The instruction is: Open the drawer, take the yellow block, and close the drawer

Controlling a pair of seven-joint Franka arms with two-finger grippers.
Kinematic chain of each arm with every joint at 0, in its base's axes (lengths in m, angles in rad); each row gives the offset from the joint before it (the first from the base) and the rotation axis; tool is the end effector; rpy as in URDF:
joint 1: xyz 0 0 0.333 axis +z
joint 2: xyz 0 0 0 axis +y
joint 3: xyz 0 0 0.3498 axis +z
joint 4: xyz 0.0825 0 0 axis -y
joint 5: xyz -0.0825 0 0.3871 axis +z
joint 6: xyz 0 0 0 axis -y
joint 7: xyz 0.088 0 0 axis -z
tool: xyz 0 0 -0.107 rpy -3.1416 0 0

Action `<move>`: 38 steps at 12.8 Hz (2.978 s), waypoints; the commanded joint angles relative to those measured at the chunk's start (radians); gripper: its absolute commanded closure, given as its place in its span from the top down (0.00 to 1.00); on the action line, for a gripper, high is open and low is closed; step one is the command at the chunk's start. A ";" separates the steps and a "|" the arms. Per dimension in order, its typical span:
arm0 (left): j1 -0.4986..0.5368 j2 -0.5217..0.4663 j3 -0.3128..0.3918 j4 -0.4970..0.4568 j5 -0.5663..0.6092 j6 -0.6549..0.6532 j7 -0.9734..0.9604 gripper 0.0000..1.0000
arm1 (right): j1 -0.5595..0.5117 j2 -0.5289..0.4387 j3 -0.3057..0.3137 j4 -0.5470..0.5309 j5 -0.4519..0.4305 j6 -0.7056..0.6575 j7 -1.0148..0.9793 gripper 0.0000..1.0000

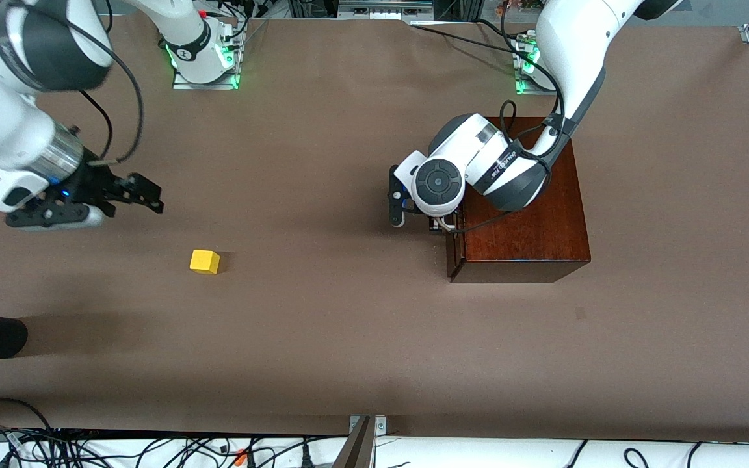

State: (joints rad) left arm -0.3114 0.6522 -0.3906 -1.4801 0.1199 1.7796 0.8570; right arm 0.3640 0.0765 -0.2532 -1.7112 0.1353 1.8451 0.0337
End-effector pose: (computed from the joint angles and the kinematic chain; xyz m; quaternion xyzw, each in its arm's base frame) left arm 0.5678 -0.4032 0.3183 0.6996 -0.6954 -0.1454 0.0763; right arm 0.5929 0.0818 0.5729 -0.9977 -0.0228 -0.0259 0.0581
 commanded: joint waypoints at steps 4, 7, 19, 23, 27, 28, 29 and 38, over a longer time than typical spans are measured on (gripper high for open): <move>0.002 -0.098 -0.011 0.014 0.014 -0.023 -0.091 1.00 | -0.080 -0.106 0.083 0.033 -0.082 -0.133 -0.023 1.00; 0.006 -0.193 -0.011 0.018 -0.072 -0.052 -0.361 1.00 | -0.103 -0.103 0.094 0.053 -0.089 -0.138 -0.041 1.00; 0.201 -0.615 0.301 -0.125 -0.147 -0.062 -0.711 1.00 | -0.100 -0.096 0.091 0.085 -0.134 -0.181 -0.041 1.00; 0.201 -0.719 0.429 -0.233 -0.149 -0.054 -0.773 1.00 | -0.099 -0.052 0.092 0.099 -0.131 -0.182 -0.035 1.00; 0.227 -0.708 0.432 -0.233 -0.138 -0.170 -0.822 1.00 | -0.100 -0.052 0.091 0.099 -0.132 -0.179 -0.038 1.00; 0.225 -0.700 0.429 -0.215 -0.134 -0.175 -0.835 1.00 | -0.105 -0.049 0.088 0.101 -0.132 -0.179 -0.041 1.00; 0.225 -0.692 0.421 -0.198 -0.108 -0.183 -0.837 1.00 | -0.106 -0.049 0.086 0.099 -0.132 -0.176 -0.040 1.00; 0.225 -0.686 0.417 -0.187 -0.103 -0.201 -0.868 1.00 | -0.109 -0.044 0.078 0.101 -0.131 -0.168 -0.040 1.00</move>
State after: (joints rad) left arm -0.0920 -0.0443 0.0329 -1.6945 0.0054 1.6009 0.0030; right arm 0.2635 0.0223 -0.1800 -1.6351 0.0135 1.6869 0.0033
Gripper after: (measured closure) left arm 0.000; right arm 0.000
